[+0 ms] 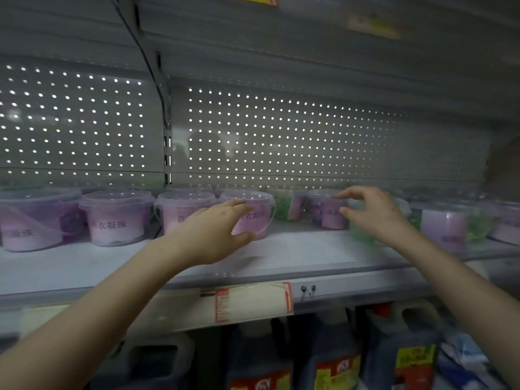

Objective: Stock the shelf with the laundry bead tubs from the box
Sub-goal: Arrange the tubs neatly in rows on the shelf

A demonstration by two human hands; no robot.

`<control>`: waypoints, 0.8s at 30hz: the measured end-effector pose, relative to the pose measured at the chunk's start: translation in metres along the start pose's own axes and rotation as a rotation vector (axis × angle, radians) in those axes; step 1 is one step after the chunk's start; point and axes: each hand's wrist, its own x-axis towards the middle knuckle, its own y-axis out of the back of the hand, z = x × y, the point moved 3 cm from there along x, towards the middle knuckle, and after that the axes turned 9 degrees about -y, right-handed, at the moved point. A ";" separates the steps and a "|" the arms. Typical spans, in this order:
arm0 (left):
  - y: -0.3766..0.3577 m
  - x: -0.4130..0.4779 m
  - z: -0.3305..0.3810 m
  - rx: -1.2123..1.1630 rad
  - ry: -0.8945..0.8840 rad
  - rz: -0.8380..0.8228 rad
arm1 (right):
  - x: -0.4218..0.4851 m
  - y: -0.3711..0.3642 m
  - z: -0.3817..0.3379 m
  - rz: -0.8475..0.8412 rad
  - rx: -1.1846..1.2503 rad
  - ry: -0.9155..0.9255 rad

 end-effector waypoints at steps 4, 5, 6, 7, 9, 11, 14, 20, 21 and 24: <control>-0.005 0.011 0.020 0.001 0.033 0.006 | 0.006 0.005 0.014 -0.029 -0.021 0.036; -0.006 0.013 0.022 0.005 0.044 0.008 | 0.009 0.003 0.016 -0.040 -0.024 0.047; -0.008 0.016 0.024 0.009 0.054 0.011 | 0.013 0.001 0.017 -0.052 -0.028 0.062; -0.008 0.018 0.025 0.014 0.063 0.015 | 0.019 -0.002 0.017 -0.066 -0.029 0.080; -0.009 0.022 0.024 0.026 0.082 0.023 | 0.033 -0.010 0.013 -0.091 -0.020 0.116; -0.010 0.027 0.019 0.033 0.103 0.035 | 0.046 -0.022 0.004 -0.118 -0.034 0.145; -0.014 0.032 0.013 0.005 0.124 0.022 | 0.062 -0.047 -0.008 -0.183 -0.103 0.196; -0.018 0.040 0.007 0.054 0.092 0.023 | 0.106 -0.074 -0.026 -0.282 -0.319 0.081; -0.018 0.042 0.005 0.062 0.086 0.020 | 0.112 -0.077 -0.024 -0.263 -0.370 0.095; -0.015 0.044 0.000 0.061 0.077 0.021 | 0.125 -0.091 -0.010 -0.250 -0.545 0.139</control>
